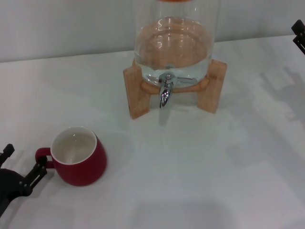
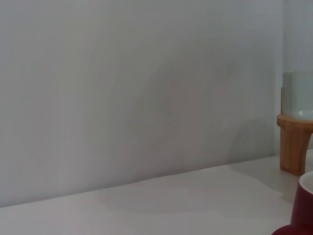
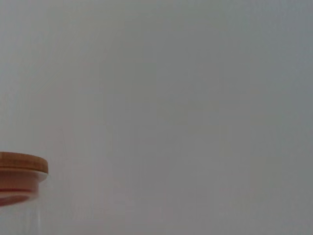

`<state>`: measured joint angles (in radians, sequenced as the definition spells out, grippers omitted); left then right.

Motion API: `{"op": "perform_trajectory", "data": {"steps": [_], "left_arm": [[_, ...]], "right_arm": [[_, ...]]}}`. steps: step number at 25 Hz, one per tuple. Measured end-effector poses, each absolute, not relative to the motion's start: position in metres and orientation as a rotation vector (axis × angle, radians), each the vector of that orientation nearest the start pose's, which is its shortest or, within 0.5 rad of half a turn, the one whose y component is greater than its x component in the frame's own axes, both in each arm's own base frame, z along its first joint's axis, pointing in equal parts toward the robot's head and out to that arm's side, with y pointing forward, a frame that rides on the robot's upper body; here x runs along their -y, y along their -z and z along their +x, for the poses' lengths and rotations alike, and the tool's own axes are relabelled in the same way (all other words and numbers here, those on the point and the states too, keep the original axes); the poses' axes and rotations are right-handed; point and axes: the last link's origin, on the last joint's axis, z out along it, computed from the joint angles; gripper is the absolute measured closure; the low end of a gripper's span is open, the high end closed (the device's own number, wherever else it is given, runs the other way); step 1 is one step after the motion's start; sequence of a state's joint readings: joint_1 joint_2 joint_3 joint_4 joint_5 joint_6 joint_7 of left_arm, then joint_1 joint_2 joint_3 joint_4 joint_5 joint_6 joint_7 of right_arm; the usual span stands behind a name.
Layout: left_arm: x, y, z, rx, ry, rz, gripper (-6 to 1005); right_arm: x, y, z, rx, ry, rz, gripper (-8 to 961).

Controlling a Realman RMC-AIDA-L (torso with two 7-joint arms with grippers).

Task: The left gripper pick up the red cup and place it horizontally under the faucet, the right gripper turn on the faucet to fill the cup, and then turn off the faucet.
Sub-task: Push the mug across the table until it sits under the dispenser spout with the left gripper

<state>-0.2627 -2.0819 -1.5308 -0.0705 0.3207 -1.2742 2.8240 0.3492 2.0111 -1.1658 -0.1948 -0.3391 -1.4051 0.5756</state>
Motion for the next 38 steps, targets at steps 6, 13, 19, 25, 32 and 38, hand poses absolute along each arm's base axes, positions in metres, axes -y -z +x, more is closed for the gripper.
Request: {"op": "perform_trajectory", "data": {"steps": [6,13,19,25,32,38], "left_arm": [[-0.251,0.046,-0.357,0.533,0.632,-1.977,137],[-0.252,0.047,-0.356,0.533,0.635,-1.977,155],[-0.253,0.046,-0.356,0.535,0.637,-1.970,364],[-0.256,0.047,-0.355,0.531,0.629,-1.981,670],[-0.258,0.048,-0.352,0.519,0.638,-1.992,872],[-0.260,0.051,-0.347,0.512,0.657,-2.018,873]], "right_arm": [[-0.317,-0.068,0.338,-0.478,-1.025,-1.515,120],[-0.321,-0.068,0.335,-0.472,-1.031,-1.520,121],[-0.322,-0.068,0.335,-0.471,-1.030,-1.520,121],[-0.322,-0.068,0.334,-0.469,-1.032,-1.520,121],[-0.321,-0.068,0.334,-0.468,-1.033,-1.520,121],[-0.321,-0.068,0.334,-0.468,-1.033,-1.520,121]]}}
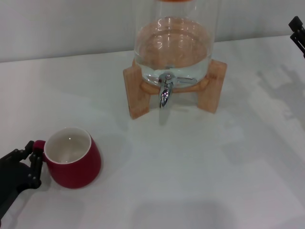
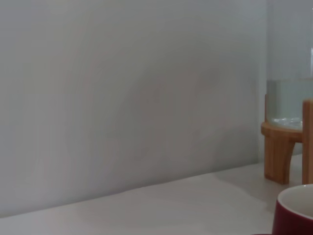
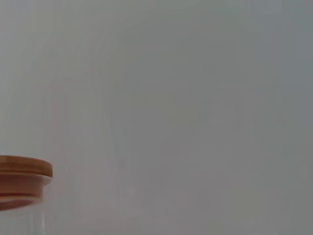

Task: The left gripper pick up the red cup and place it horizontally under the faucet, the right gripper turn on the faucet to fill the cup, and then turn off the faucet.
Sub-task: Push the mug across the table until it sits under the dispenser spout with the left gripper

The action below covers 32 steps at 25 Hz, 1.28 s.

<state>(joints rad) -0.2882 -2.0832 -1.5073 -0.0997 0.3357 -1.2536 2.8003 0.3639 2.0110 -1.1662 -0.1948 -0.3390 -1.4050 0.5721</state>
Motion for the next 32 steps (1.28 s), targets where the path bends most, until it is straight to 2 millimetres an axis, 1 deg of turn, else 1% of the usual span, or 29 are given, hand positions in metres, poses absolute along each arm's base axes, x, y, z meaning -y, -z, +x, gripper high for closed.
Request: {"op": "perform_trajectory", "data": {"steps": [8,14,19,23,32], "left_arm": [[-0.265,0.052,-0.341,0.540,0.693,-2.024,873],[-0.267,0.054,-0.341,0.587,0.703,-2.021,873],[-0.268,0.055,-0.340,0.587,0.703,-2.019,873],[-0.270,0.056,-0.335,0.571,0.720,-2.019,873],[-0.284,0.058,-0.325,0.548,0.711,-2.031,873]], "right_arm": [[-0.320,-0.065,0.334,-0.478,-1.033,-1.538,121],[-0.317,-0.058,0.332,-0.486,-1.041,-1.584,121],[-0.316,-0.054,0.329,-0.484,-1.051,-1.612,121],[-0.316,-0.052,0.328,-0.483,-1.054,-1.625,121],[-0.318,-0.052,0.325,-0.474,-1.063,-1.629,121]]}}
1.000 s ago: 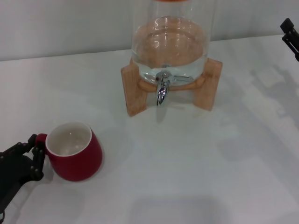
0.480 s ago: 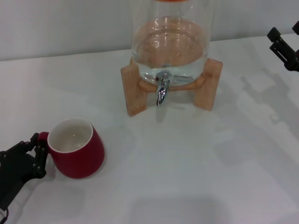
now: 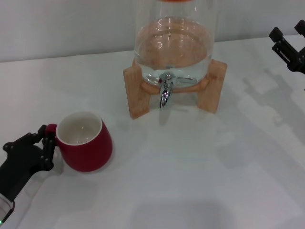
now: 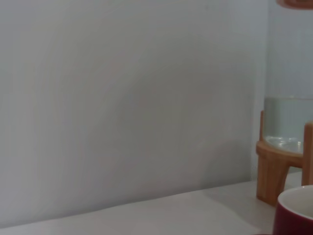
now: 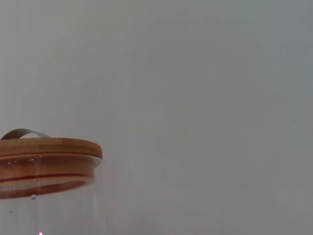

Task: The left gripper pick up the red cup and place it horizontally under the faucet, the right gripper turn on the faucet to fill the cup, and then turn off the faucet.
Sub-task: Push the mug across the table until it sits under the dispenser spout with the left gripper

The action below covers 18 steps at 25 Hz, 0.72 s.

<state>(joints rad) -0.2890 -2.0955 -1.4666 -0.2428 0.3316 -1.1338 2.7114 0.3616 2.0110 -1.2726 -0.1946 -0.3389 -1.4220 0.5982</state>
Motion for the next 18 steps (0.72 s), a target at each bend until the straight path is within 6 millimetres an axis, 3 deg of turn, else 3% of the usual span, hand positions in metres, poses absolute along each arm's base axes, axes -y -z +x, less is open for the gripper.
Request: {"op": "perform_trajectory", "data": {"steps": [18], "left_arm": [[-0.303,0.068,-0.309,0.514,0.675,-2.112,874]], "right_arm": [[-0.319,-0.053,0.324,-0.472,-1.065,-1.629,121]]}}
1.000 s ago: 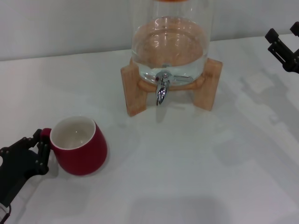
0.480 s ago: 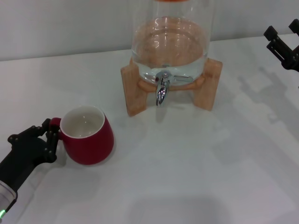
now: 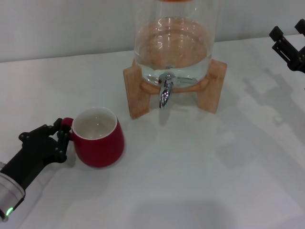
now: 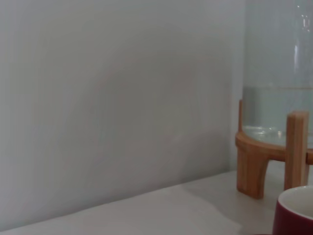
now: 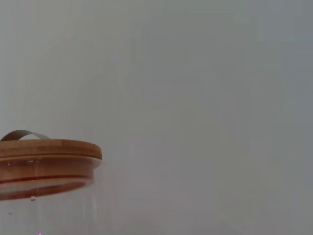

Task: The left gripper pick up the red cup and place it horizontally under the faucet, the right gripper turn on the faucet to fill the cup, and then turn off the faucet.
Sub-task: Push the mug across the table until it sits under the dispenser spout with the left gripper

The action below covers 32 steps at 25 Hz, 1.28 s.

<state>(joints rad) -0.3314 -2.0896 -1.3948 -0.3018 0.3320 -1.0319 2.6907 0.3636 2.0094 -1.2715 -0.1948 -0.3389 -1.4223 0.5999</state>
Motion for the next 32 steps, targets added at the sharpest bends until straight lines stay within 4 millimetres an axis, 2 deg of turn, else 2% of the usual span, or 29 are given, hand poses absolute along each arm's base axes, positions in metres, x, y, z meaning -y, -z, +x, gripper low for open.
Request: {"op": "perform_trajectory", "data": {"steps": [17,32], "left_arm": [[-0.323,0.076,-0.292,0.453,0.639,-2.191,874],[-0.326,0.086,-0.278,0.417,0.644,-2.254,874]], "right_arm": [[-0.319,-0.053,0.323,-0.467,-1.070,-1.631,120],[-0.319,-0.051,0.322,-0.463,-1.072,-1.646,121]]}}
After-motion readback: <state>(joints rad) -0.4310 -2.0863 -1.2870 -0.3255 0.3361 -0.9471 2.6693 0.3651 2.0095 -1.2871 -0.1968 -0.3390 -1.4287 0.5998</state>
